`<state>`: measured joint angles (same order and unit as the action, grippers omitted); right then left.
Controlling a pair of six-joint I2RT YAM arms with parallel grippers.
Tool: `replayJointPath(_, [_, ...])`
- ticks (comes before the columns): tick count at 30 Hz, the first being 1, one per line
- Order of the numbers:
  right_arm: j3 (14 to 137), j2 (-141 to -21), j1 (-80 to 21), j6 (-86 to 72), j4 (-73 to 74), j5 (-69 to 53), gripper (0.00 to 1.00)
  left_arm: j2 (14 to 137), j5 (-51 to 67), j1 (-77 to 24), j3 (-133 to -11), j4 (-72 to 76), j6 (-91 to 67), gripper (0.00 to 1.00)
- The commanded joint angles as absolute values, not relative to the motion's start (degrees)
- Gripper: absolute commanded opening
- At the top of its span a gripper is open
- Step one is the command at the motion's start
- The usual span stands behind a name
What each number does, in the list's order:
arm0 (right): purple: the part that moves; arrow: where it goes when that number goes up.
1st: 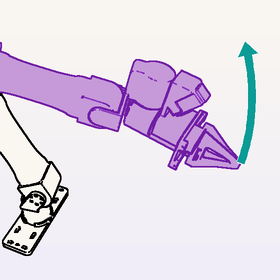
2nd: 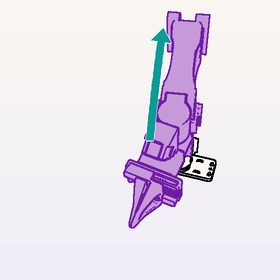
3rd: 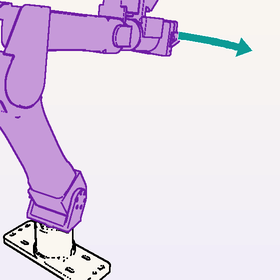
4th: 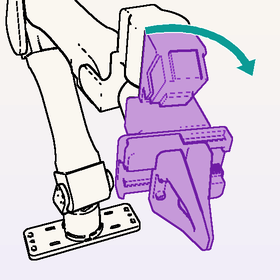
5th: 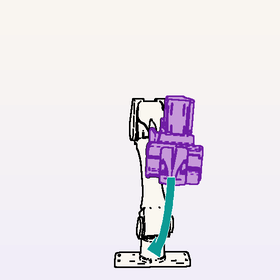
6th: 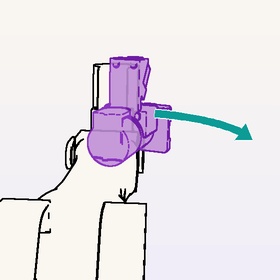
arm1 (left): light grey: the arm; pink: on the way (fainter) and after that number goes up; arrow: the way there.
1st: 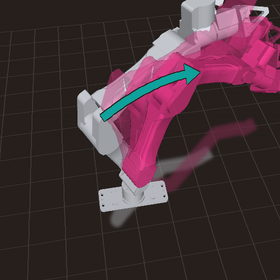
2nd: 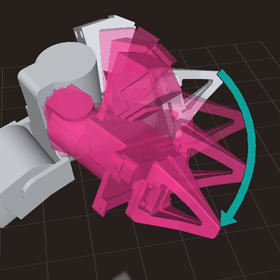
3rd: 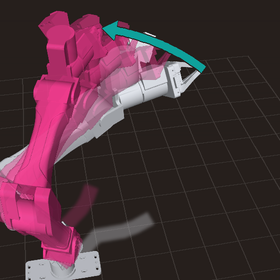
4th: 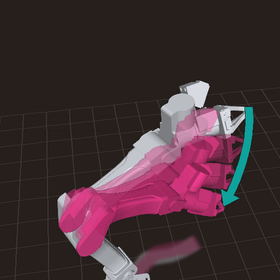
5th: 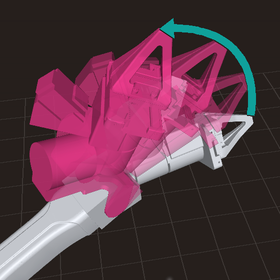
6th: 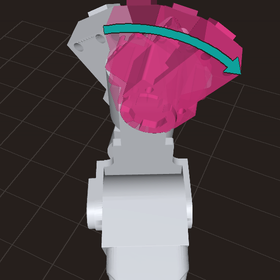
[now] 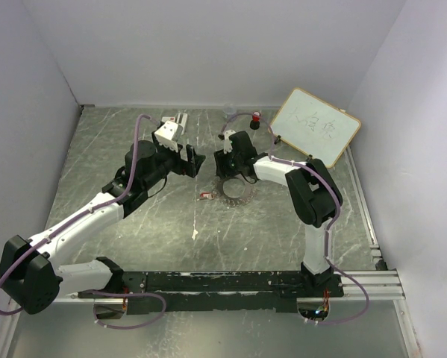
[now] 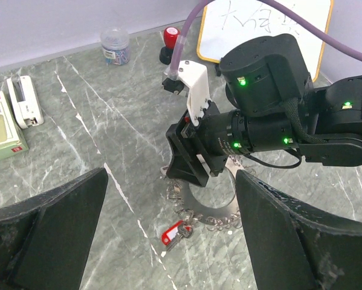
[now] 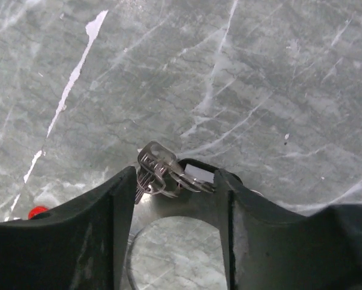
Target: Put the keys on the keyring
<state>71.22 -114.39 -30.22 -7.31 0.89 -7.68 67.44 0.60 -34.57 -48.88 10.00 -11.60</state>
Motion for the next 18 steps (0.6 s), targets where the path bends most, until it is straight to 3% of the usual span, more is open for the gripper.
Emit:
replayJointPath(1, [70.7,-115.4,-30.1,-7.0,2.8,-5.7,0.43,66.8,0.1,-34.1,-48.6,11.9,-11.5,0.97])
replayJointPath(3, [70.9,-115.4,-30.2,-6.9,4.0,-5.0,0.34,66.8,0.1,-34.1,-48.6,12.0,-11.5,0.98])
replayJointPath(4, [70.8,-115.4,-30.2,-6.9,4.1,-4.5,0.24,66.8,0.1,-34.1,-48.5,12.0,-11.5,0.98])
replayJointPath(5, [70.7,-115.4,-30.2,-6.7,4.3,-4.2,0.03,66.9,0.2,-34.1,-48.5,12.0,-11.5,0.98])
replayJointPath(6, [70.8,-115.4,-30.2,-6.6,4.6,-3.6,0.0,67.0,0.2,-34.1,-48.6,12.0,-11.5,0.98])
replayJointPath(11, [69.7,-111.7,-30.2,-5.0,2.3,-1.6,0.0,67.2,0.4,-34.1,-48.8,11.9,-11.5,0.97])
replayJointPath(18, [54.2,-92.2,-30.1,1.8,-19.2,-6.7,0.0,65.2,0.6,-34.1,-47.7,12.9,-10.2,0.98])
